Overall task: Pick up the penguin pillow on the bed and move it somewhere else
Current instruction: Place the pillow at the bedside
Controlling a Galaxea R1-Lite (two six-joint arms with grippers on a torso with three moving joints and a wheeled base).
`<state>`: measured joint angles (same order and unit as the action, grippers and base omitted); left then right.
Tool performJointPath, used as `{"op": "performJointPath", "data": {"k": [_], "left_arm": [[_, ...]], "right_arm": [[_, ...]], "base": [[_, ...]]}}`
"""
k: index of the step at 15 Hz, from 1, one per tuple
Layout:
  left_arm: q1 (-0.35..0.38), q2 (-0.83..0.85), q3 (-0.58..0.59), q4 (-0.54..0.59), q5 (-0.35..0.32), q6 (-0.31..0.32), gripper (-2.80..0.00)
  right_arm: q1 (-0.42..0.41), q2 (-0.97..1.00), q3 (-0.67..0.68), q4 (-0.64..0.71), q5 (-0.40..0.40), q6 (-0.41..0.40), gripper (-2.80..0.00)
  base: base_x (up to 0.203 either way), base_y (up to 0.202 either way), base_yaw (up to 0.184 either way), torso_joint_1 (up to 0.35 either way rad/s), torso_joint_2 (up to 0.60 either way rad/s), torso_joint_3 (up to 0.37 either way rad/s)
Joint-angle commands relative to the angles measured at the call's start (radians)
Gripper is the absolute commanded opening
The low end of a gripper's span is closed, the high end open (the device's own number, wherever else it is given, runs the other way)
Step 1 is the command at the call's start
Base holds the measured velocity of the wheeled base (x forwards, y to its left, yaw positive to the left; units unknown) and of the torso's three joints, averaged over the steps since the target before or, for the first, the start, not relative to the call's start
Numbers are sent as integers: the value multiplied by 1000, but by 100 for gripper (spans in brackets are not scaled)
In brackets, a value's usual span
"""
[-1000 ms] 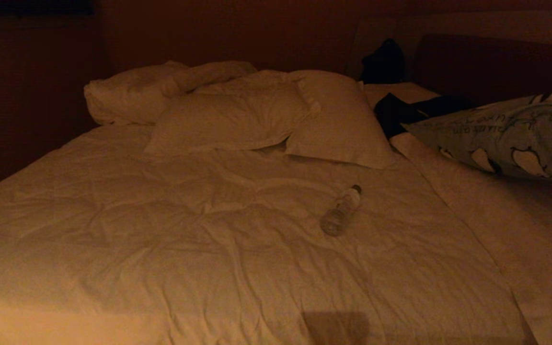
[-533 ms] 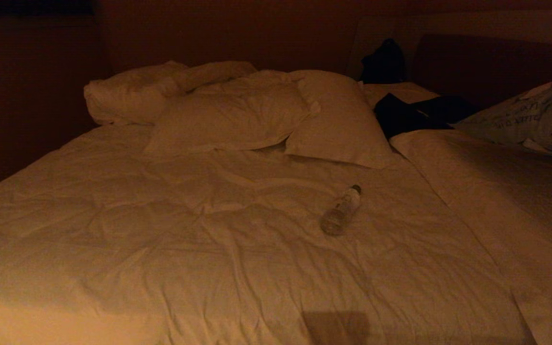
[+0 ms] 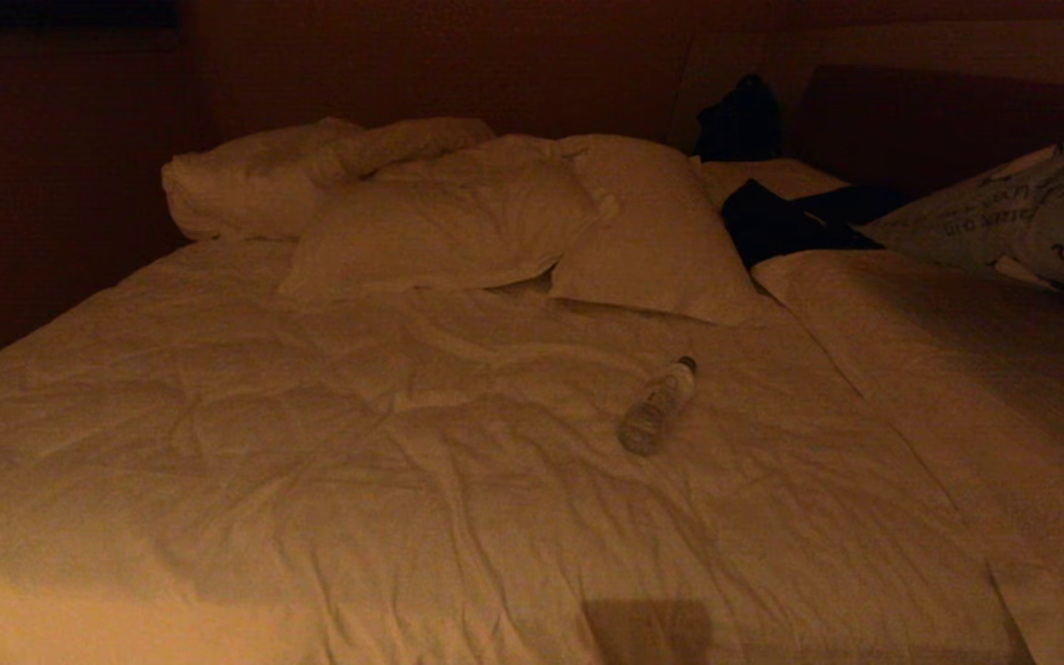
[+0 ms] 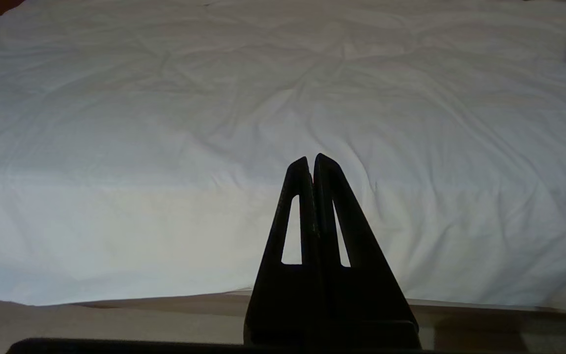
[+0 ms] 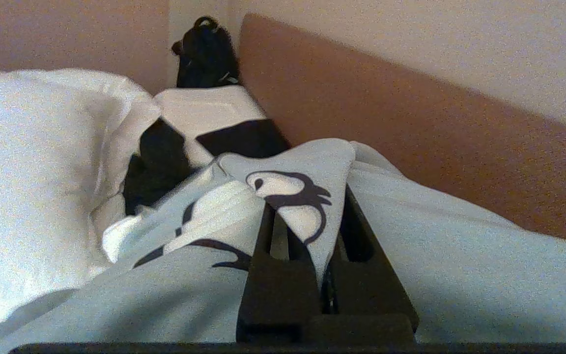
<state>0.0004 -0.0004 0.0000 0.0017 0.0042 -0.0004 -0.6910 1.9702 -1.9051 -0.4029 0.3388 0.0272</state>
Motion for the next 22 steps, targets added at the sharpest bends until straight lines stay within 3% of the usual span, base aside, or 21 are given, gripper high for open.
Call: {"op": "performJointPath", "data": {"k": [1, 4, 11, 17, 22], "left_arm": [[0, 0, 0, 0, 0, -1, -280], [0, 0, 0, 0, 0, -1, -280], [1, 0, 0, 0, 0, -1, -280], [0, 0, 0, 0, 0, -1, -280], [1, 0, 0, 0, 0, -1, -280]], "right_arm": [[0, 22, 1, -8, 3, 0, -280], [-1, 66, 3, -71, 2, 0, -280], [4, 72, 3, -77, 3, 3, -280], [60, 80, 5, -79, 2, 37, -280], [65, 205, 25, -158, -10, 20, -280]], "base": [[0, 0, 0, 0, 0, 0], [0, 0, 0, 0, 0, 0], [0, 0, 0, 0, 0, 0], [0, 0, 0, 0, 0, 0], [0, 0, 0, 0, 0, 0]]}}
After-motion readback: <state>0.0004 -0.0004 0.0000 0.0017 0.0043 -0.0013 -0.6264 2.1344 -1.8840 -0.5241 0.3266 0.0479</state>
